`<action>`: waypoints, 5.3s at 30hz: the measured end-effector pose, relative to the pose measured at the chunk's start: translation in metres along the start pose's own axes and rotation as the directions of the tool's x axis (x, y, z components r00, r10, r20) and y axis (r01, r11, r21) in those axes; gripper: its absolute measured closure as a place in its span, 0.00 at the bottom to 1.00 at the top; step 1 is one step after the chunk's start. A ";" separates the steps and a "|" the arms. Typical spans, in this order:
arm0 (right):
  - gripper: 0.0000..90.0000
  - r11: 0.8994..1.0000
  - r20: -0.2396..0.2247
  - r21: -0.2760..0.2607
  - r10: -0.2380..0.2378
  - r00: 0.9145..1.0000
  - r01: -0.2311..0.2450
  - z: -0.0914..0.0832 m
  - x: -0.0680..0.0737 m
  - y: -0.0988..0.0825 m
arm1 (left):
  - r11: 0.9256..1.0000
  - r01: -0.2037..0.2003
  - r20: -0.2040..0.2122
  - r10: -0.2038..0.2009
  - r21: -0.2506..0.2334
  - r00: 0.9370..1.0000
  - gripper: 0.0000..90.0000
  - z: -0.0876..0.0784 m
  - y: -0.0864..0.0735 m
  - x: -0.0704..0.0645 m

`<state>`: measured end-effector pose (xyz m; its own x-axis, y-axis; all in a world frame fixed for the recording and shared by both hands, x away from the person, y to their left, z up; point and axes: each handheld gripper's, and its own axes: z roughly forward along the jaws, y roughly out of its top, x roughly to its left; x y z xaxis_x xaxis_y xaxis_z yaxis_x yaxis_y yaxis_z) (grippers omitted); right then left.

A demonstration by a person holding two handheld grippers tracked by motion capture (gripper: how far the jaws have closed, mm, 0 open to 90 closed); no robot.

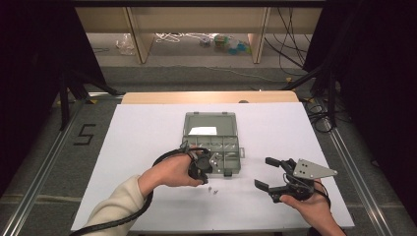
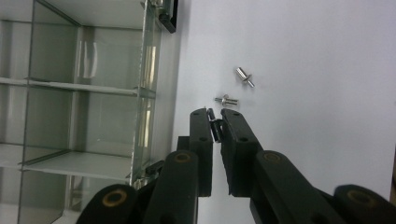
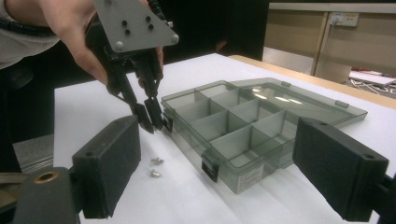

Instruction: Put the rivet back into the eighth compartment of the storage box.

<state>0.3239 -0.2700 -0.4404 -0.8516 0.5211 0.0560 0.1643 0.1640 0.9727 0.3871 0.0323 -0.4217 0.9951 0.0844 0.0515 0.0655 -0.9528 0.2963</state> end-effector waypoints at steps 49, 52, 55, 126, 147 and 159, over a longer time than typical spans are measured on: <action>0.18 1.000 0.003 -0.005 0.002 1.000 -0.002 0.000 -0.001 0.000 | 0.996 -0.085 -0.062 0.085 -0.007 0.995 0.92 -0.022 0.044 0.017; 0.18 1.000 0.004 -0.006 0.001 1.000 -0.001 0.000 -0.001 0.000 | 0.996 -0.091 -0.063 0.091 -0.006 0.994 0.92 -0.023 0.047 0.019; 0.18 1.000 0.004 0.000 0.006 1.000 -0.006 -0.001 -0.001 0.000 | 0.995 -0.101 -0.069 0.101 -0.003 0.993 0.92 -0.024 0.051 0.020; 0.18 1.000 0.000 -0.002 0.001 1.000 -0.001 -0.002 -0.003 0.000 | 0.982 -0.186 -0.111 0.181 -0.036 0.977 0.91 0.005 0.100 0.040; 0.18 0.999 -0.023 -0.011 0.032 0.999 -0.032 0.000 -0.001 -0.001 | 0.985 -0.169 -0.130 0.162 -0.039 0.978 0.45 -0.018 0.062 0.021; 0.18 1.000 -0.009 0.003 -0.004 1.000 0.004 0.000 -0.003 0.000 | 0.973 -0.227 -0.028 0.226 -0.040 0.974 0.38 -0.010 0.025 -0.011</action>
<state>0.3261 -0.2716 -0.4405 -0.8566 0.5132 0.0537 0.1618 0.1685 0.9723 0.3771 0.0103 -0.4050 0.9817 -0.1248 0.1437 -0.1649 -0.9348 0.3146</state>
